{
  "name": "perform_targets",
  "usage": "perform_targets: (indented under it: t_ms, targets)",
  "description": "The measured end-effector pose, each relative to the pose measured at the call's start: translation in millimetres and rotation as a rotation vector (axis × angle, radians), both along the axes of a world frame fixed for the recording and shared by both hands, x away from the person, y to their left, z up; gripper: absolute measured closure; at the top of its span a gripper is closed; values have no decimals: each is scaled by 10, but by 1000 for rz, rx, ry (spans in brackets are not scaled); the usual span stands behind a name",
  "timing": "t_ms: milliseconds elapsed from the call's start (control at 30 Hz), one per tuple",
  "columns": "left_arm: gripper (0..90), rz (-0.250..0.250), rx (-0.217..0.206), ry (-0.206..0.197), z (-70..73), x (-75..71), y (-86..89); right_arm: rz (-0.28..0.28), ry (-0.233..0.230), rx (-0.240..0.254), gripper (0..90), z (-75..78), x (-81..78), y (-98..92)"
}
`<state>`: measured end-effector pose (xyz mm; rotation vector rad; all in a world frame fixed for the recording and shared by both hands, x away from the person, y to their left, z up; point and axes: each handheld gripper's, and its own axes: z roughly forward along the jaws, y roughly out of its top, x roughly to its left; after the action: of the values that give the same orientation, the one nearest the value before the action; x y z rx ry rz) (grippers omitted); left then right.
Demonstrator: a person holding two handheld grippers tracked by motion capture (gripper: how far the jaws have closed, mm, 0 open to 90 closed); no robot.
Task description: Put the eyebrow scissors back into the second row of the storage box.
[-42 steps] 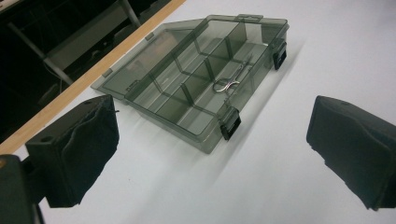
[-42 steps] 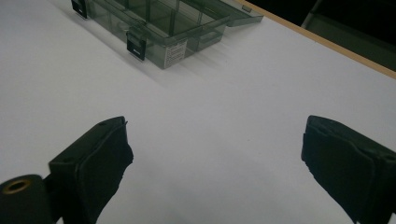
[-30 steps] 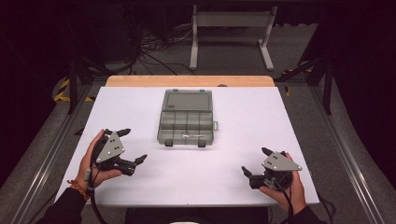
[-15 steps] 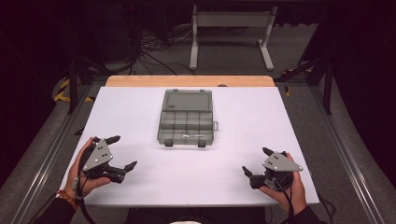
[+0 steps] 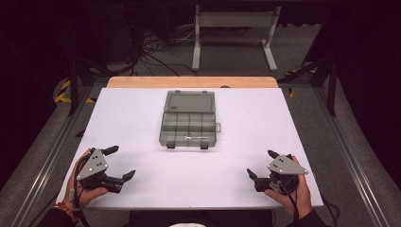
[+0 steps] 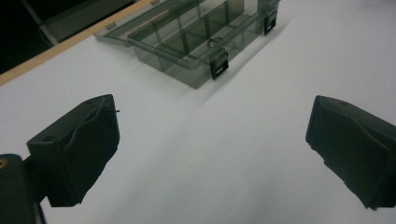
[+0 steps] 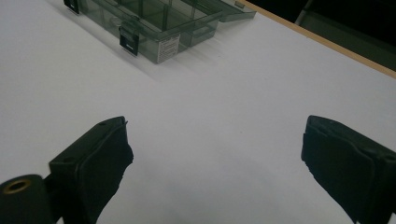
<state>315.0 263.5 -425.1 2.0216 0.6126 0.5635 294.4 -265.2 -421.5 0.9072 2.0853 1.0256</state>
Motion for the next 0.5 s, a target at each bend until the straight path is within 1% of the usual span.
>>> perform_targets:
  t_ms: [100, 300, 433, 500]
  targets:
    - [37, -2, -24, 4, 16, -1, -26, -12, -10, 6, 84, 16, -34, -48]
    - [37, -1, -25, -9, 31, 1, -29, -18, -17, 8, 84, 27, -53, -69]
    - [37, 2, -28, -3, 28, 1, -34, -15, -14, 6, 84, 22, -50, -59]
    - [38, -2, -23, -11, 34, -3, -37, -15, -14, 4, 84, 19, -48, -53]
